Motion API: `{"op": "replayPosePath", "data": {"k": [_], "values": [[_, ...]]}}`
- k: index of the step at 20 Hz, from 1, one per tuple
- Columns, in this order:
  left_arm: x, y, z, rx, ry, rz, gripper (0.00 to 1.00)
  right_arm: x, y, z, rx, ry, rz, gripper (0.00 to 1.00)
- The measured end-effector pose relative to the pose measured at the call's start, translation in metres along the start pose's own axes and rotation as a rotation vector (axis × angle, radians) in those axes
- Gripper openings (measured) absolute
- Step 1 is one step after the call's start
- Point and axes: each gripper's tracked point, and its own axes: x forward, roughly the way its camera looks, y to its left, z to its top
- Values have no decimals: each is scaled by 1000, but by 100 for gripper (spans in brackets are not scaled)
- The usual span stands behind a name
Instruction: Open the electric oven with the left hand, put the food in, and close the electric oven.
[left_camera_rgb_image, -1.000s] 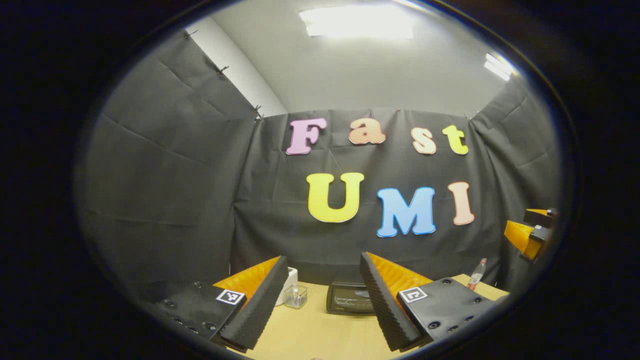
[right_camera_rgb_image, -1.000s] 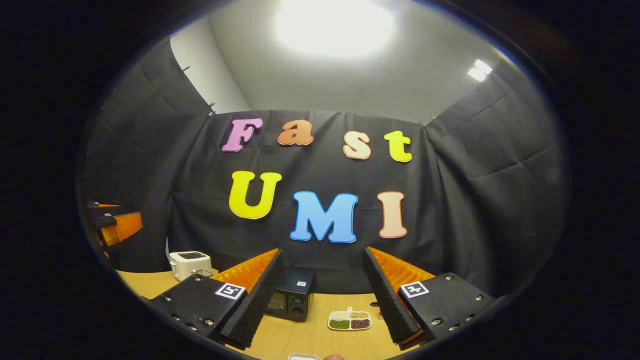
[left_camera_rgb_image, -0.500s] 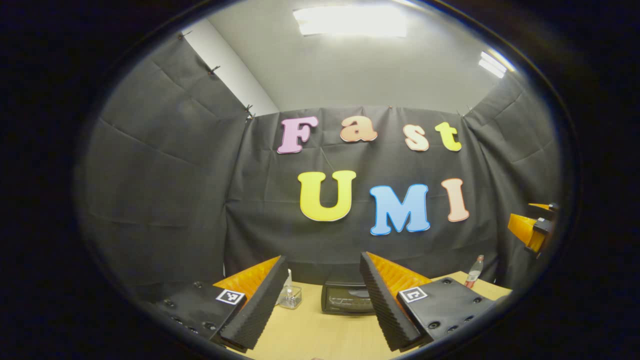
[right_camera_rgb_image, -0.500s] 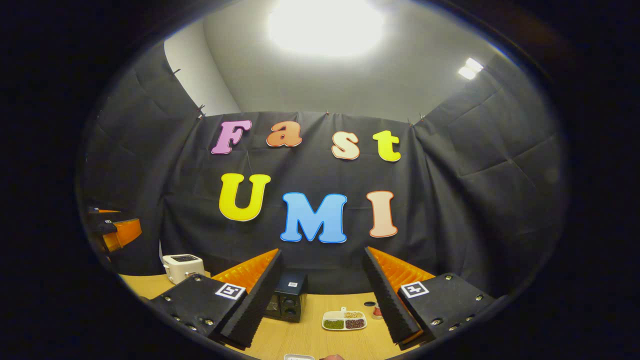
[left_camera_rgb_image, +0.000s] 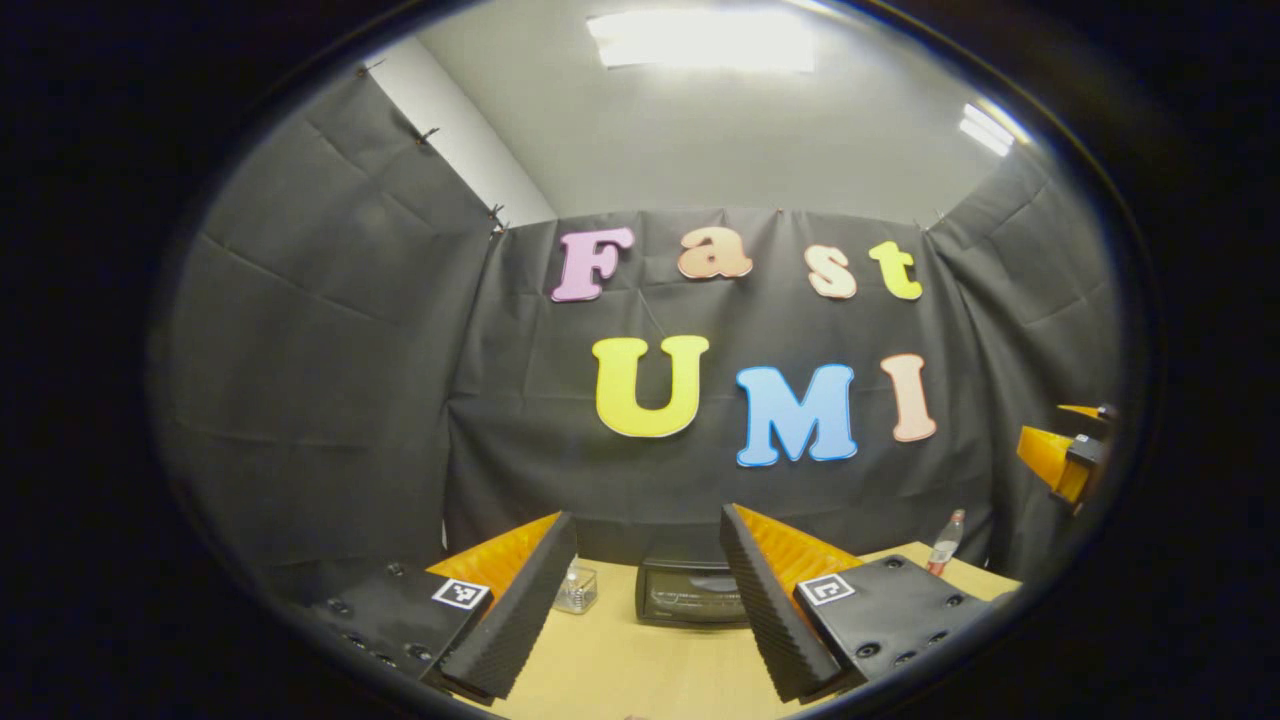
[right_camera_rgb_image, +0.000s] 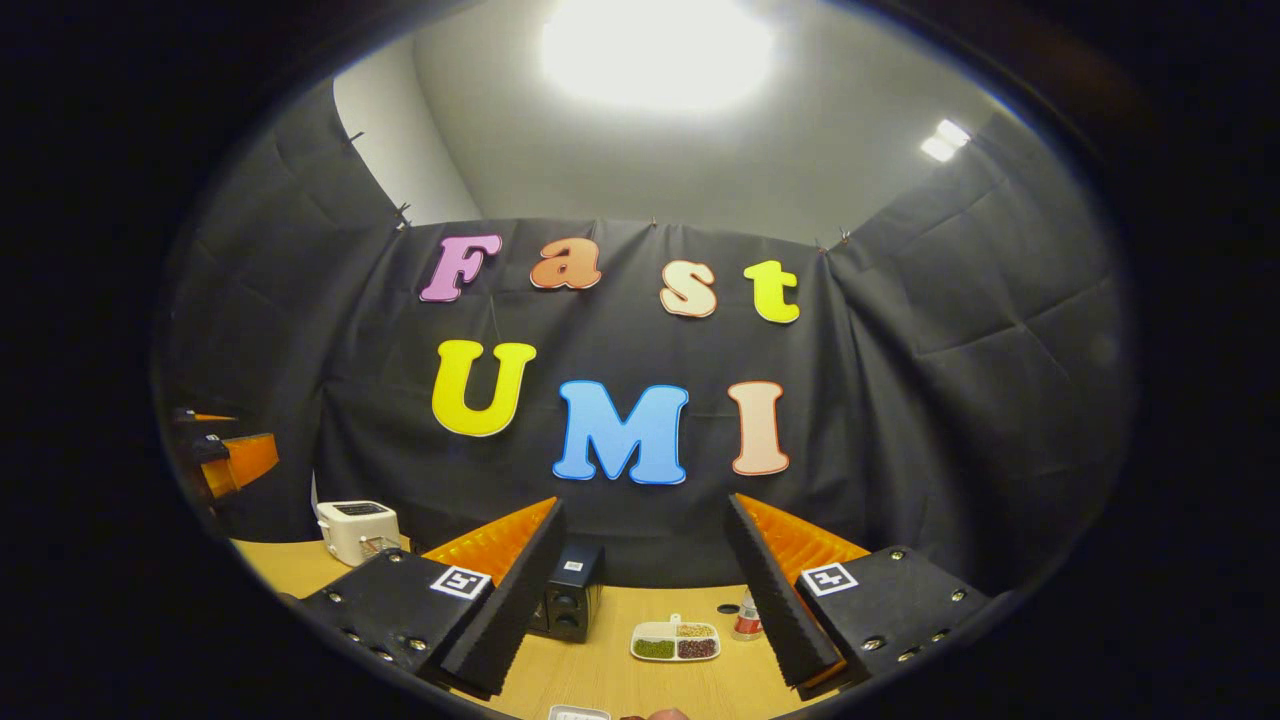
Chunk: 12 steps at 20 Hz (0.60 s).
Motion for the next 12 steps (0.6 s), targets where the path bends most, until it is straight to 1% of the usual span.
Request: {"op": "replayPosePath", "data": {"k": [1, 2, 3, 6, 7, 8, 11, 12], "values": [[0, -4, 0, -5, 0, -5, 99, 0, 0, -2, -1, 3, 12, 97], [2, -6, -2, -8, 5, 0, 96, 0, -1, -4, -3, 8, 21, 94], [2, -7, -4, -9, 11, 7, 98, -1, -4, -5, -7, 10, 27, 97], [3, -20, -1, -29, 7, 6, 99, 2, -16, -8, -7, 8, 36, 97], [3, -23, -1, -32, 2, 7, 99, 3, -19, -11, -2, 12, 42, 94], [3, -27, -2, -29, 1, 8, 99, 3, -22, -15, 2, 20, 56, 97], [7, -37, -5, -16, 0, 22, 99, 3, -30, -29, 8, 42, 98, 97], [9, -40, -5, -7, -6, 24, 99, 4, -33, -33, 14, 47, 107, 94]]}}
